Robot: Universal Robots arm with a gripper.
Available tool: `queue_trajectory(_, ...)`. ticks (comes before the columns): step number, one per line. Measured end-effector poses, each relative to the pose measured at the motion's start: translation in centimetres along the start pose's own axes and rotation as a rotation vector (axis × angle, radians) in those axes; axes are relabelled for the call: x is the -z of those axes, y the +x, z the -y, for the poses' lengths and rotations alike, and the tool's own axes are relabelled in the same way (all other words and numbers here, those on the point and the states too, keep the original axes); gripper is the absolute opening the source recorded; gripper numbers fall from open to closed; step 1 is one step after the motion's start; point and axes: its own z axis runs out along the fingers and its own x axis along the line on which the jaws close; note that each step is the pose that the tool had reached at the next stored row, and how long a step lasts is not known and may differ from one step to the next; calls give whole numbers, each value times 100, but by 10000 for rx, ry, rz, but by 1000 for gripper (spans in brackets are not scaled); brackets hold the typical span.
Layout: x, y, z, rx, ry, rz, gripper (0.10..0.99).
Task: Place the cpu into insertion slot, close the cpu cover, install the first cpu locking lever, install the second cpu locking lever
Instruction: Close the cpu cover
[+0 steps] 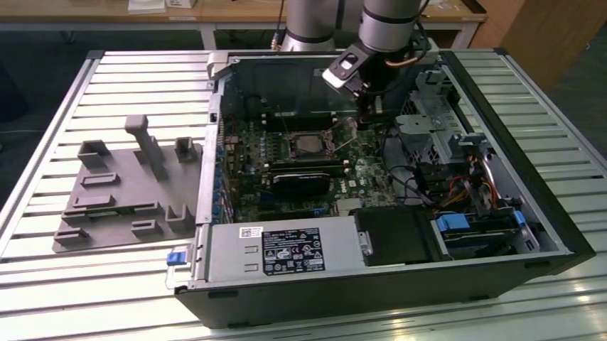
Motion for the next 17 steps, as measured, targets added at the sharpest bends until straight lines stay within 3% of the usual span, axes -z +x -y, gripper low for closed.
queue_trajectory(2, -1, 0, -3, 3, 179, 3, 102)
queue_trajectory(10, 0, 0, 9, 4, 190, 4, 102)
queue_trajectory(17, 0, -1, 108, 3, 186, 1, 102)
